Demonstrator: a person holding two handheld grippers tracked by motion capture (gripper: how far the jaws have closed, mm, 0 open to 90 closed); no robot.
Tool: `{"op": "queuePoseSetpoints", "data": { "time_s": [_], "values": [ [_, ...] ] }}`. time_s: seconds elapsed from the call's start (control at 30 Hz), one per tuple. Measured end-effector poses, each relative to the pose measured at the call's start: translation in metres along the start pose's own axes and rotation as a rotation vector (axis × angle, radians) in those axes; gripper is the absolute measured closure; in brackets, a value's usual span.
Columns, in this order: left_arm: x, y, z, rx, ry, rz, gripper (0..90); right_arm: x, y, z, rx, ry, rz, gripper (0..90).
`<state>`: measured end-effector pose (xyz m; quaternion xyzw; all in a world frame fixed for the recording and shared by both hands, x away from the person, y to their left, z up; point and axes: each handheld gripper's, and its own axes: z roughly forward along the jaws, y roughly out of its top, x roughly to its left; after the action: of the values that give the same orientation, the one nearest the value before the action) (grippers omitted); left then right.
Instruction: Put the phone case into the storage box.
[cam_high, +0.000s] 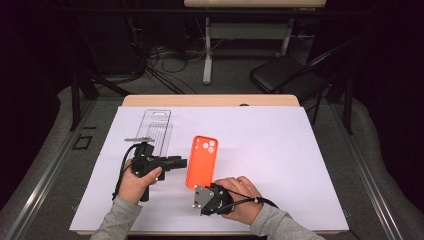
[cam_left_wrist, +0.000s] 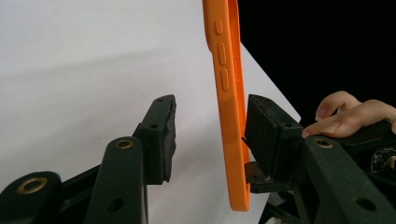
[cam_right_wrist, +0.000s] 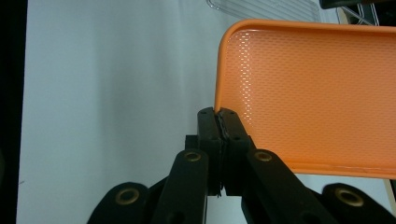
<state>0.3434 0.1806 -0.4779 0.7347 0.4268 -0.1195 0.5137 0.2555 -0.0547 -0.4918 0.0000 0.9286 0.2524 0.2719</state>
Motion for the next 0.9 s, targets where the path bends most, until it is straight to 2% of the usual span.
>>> {"op": "queuePoseSetpoints", "data": {
  "time_s": [0.33,0.63,0.9],
  "values": [
    [-0.0017,-0.0005,0.0033,0.020,-0.017,0.003,58.6,0.0014,0.0016,0.0001,-0.001,0.006,-0.006,89.3],
    [-0.0006,-0.0013,0.0068,0.022,-0.040,-0.026,61.1,0.0037,0.0045,0.0011,-0.004,0.009,-0.021,89.3],
    [0.0019,-0.0022,0.0080,0.029,-0.031,-0.028,66.0,0.0057,0.0060,0.0022,-0.004,0.010,-0.031,89.3]
  ]
}}
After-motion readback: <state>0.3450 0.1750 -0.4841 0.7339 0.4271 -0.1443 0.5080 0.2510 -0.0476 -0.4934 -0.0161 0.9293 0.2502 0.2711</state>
